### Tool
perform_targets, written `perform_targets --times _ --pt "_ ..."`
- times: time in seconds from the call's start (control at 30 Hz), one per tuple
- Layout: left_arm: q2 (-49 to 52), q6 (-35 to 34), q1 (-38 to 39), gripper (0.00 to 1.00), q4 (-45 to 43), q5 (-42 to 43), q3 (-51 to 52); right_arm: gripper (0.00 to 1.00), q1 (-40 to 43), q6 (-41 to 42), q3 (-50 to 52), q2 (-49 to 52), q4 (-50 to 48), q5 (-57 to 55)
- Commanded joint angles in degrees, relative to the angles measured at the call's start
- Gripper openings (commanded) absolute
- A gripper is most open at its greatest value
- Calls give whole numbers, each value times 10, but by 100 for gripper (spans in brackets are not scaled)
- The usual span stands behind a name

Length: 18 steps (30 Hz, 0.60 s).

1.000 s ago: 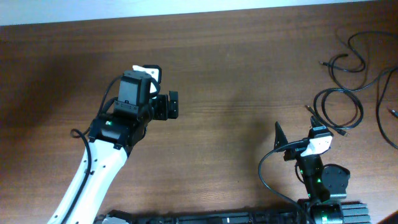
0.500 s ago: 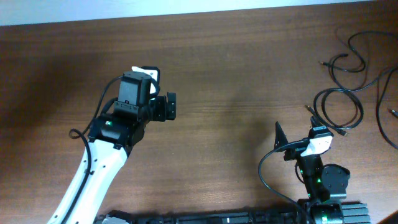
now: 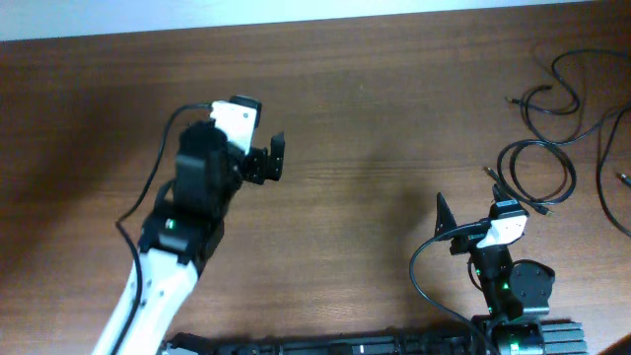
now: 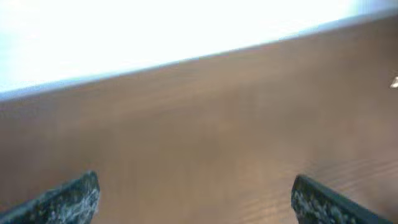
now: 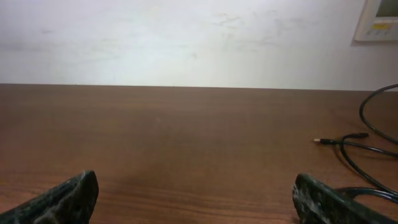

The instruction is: Untangle cables

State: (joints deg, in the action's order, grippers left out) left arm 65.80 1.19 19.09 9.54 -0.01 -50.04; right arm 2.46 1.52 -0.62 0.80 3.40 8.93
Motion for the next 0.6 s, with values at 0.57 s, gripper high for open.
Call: perform_targets --times 0.57 --pt "-502 -85 -162 99 -266 10 495 99 -6 3 3 -6 3 -6"
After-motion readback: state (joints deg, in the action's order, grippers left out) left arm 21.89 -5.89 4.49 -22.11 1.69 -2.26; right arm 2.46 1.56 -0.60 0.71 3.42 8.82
